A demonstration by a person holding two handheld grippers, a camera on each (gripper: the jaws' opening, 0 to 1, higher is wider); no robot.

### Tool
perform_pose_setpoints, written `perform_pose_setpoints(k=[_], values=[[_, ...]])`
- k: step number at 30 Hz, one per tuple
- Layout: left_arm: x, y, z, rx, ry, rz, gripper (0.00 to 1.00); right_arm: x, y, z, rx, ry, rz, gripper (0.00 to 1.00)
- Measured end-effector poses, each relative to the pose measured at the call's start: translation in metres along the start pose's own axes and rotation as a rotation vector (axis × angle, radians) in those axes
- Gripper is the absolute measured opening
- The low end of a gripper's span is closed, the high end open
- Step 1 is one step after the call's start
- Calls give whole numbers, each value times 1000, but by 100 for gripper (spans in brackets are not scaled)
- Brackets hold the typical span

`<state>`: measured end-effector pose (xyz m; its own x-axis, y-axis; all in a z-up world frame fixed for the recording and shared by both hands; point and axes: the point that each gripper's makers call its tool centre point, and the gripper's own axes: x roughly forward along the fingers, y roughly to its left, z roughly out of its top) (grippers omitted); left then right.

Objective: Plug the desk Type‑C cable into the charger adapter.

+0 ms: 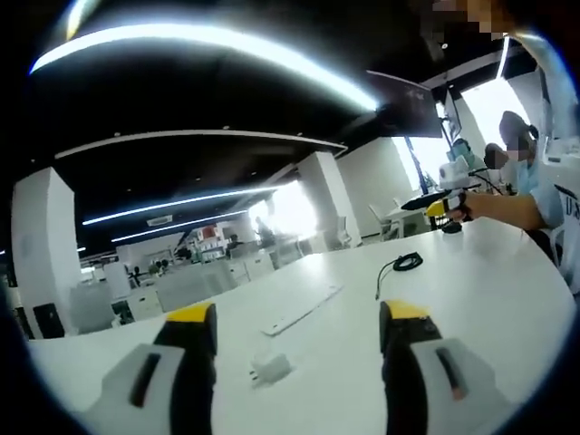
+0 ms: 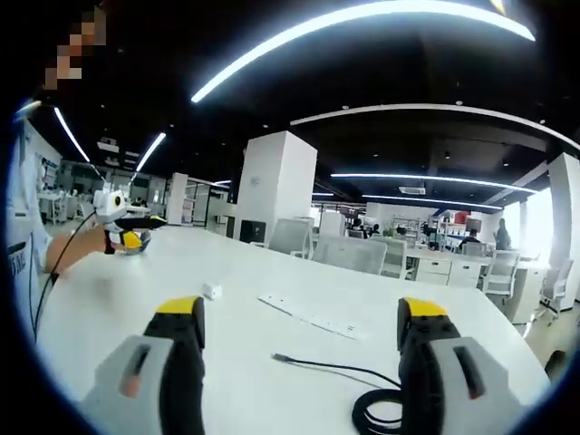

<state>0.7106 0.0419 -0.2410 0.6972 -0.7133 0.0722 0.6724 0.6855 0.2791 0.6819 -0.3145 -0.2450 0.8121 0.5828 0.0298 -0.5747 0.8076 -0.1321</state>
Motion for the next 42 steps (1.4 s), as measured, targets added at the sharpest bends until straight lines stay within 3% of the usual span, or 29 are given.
perform_pose_setpoints(k=[8, 19, 28, 32, 42], values=[[21, 5, 9, -17, -10, -35, 74, 5, -6, 1, 0, 19, -15, 89], [46, 5, -5, -56, 16, -68, 73, 13, -13, -12, -14, 72, -11, 89], [61, 22, 1, -104, -2, -57, 72, 28, -19, -4, -19, 73, -3, 89], [71, 22, -5, -154, 11, -77, 74, 37, -25, -6, -13, 90, -4, 89], [87, 25, -3, -159, 12, -61, 73, 50, -29, 0, -3, 91, 0, 90]])
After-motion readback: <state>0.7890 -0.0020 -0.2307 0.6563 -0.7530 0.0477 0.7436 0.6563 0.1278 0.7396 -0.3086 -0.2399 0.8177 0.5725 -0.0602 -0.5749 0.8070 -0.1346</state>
